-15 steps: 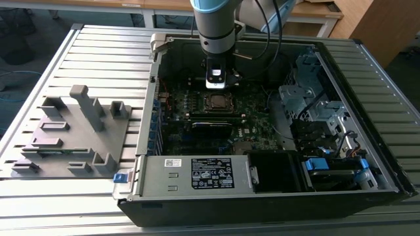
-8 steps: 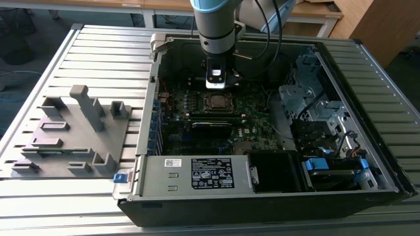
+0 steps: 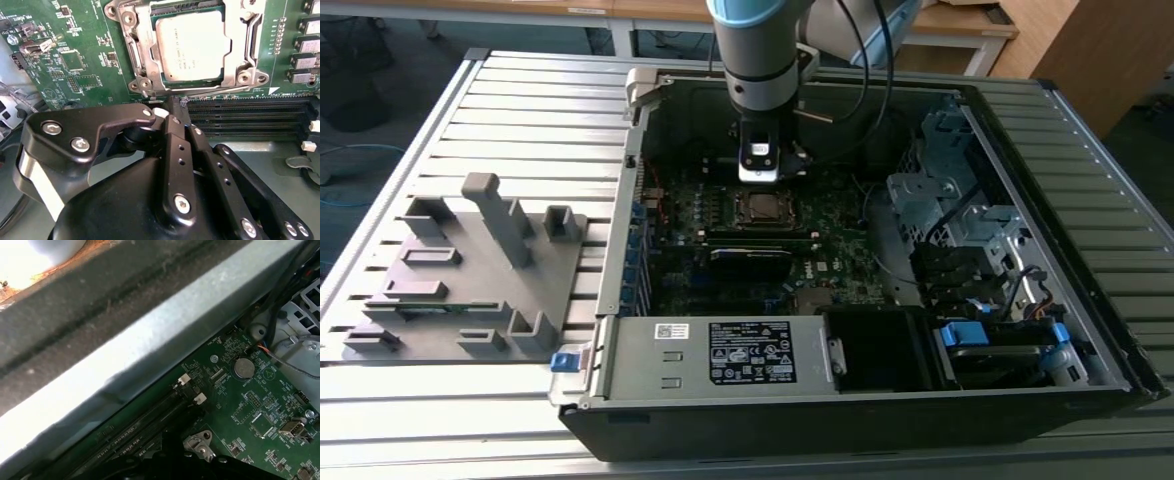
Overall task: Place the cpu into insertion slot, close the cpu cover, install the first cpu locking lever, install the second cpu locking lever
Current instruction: 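Install the first cpu locking lever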
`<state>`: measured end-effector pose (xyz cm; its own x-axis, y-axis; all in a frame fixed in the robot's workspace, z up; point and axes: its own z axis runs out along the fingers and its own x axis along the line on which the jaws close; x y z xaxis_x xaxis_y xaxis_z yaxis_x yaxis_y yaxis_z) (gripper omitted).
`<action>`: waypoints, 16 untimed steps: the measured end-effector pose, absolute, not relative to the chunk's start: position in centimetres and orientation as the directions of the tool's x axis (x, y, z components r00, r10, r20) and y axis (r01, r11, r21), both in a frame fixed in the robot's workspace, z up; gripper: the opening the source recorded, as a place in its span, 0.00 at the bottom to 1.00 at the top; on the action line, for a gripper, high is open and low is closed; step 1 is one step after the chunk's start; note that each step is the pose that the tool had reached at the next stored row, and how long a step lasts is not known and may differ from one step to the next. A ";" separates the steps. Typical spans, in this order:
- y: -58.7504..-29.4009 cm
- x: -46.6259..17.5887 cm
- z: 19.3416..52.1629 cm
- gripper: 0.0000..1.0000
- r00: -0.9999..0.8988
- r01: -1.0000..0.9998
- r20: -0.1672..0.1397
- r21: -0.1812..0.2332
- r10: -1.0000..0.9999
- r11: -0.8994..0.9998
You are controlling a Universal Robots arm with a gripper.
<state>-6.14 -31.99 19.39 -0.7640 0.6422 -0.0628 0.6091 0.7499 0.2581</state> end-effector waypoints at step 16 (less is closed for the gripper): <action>-32.1 -6.1 19.9 0.10 -0.764 0.609 -0.064 0.257 0.642 0.750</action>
